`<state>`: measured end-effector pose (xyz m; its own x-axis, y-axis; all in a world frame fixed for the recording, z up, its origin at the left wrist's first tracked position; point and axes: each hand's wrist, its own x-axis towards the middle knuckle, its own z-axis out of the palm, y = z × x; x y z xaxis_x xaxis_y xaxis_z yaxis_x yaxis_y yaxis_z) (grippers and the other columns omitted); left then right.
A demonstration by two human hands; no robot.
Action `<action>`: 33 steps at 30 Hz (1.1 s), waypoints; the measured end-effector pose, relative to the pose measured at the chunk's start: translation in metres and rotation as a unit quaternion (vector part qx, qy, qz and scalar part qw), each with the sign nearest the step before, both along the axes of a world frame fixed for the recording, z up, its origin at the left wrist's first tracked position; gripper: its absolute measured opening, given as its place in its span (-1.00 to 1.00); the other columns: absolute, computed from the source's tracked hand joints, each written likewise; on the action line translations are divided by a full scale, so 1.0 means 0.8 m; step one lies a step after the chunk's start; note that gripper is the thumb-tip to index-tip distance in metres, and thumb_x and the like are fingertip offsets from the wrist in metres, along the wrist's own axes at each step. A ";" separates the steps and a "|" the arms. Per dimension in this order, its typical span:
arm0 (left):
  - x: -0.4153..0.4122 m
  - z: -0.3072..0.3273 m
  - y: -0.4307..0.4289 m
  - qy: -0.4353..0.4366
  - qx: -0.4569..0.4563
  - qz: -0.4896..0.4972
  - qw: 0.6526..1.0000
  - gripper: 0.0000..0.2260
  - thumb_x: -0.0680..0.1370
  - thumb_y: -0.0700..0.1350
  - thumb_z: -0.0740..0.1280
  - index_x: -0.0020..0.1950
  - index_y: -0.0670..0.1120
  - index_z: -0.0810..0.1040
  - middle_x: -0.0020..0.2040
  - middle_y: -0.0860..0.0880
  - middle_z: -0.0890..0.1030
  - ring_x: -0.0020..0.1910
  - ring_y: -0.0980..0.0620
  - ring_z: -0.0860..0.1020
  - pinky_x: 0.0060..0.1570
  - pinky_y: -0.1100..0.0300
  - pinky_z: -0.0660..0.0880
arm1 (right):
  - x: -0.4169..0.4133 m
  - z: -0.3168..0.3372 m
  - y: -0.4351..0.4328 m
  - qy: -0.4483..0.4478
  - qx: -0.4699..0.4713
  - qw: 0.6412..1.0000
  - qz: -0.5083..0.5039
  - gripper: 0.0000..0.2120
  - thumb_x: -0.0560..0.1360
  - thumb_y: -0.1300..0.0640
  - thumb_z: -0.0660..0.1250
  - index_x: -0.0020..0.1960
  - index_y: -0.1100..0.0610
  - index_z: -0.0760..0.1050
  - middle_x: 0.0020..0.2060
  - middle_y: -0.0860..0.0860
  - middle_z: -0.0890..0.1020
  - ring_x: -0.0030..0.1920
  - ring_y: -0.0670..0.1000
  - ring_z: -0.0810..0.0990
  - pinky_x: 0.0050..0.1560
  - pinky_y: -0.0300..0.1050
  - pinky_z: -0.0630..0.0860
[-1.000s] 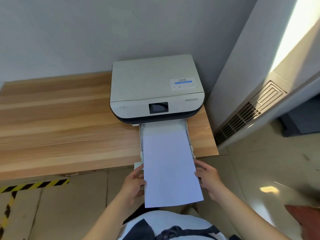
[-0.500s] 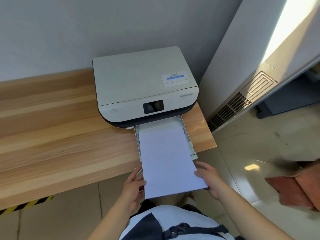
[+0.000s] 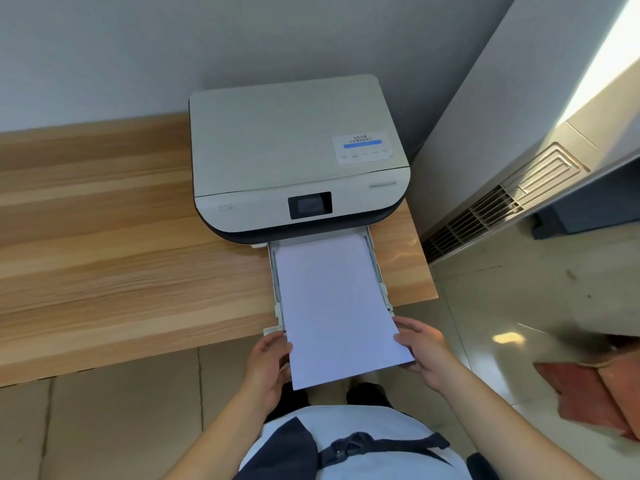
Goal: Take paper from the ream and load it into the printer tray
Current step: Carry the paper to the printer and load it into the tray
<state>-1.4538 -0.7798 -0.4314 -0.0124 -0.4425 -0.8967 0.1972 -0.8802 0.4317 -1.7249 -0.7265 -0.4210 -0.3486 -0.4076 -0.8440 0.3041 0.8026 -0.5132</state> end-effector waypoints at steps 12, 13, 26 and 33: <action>-0.012 0.019 0.016 -0.059 -0.011 -0.030 0.998 -0.77 0.60 -0.27 0.32 0.22 -0.06 0.54 0.13 -0.16 0.68 0.05 -0.17 0.66 -0.08 -0.01 0.62 | -0.007 -0.012 -0.009 -0.041 -0.022 0.999 -0.012 -0.68 0.52 0.38 0.30 0.16 0.06 0.60 0.03 0.09 0.70 0.01 0.15 0.67 -0.12 0.11 0.64; -0.012 0.020 0.018 -0.064 -0.013 -0.033 0.997 -0.76 0.60 -0.28 0.31 0.23 -0.05 0.54 0.13 -0.16 0.68 0.06 -0.17 0.66 -0.08 -0.02 0.62 | -0.007 -0.011 -0.010 -0.047 -0.027 0.998 -0.014 -0.69 0.53 0.38 0.30 0.17 0.08 0.59 0.04 0.09 0.70 0.00 0.15 0.67 -0.21 0.04 0.62; -0.006 0.018 0.026 -0.135 -0.053 -0.029 0.989 -0.73 0.58 -0.37 0.30 0.21 -0.12 0.57 0.09 -0.12 0.66 0.05 -0.15 0.65 -0.27 0.11 0.64 | 0.000 -0.009 0.005 -0.053 -0.021 0.997 0.044 -0.62 0.56 0.35 0.26 0.23 -0.02 0.56 0.04 0.11 0.70 0.03 0.13 0.66 -0.11 0.10 0.68; -0.015 0.012 0.013 -0.135 -0.060 0.001 0.989 -0.74 0.58 -0.36 0.31 0.18 -0.09 0.59 0.10 -0.10 0.67 0.05 -0.13 0.66 -0.27 0.15 0.65 | 0.006 -0.007 0.001 -0.012 -0.038 0.999 0.033 -0.55 0.53 0.46 0.26 0.32 0.09 0.51 0.08 0.13 0.65 0.04 0.14 0.67 -0.06 0.10 0.68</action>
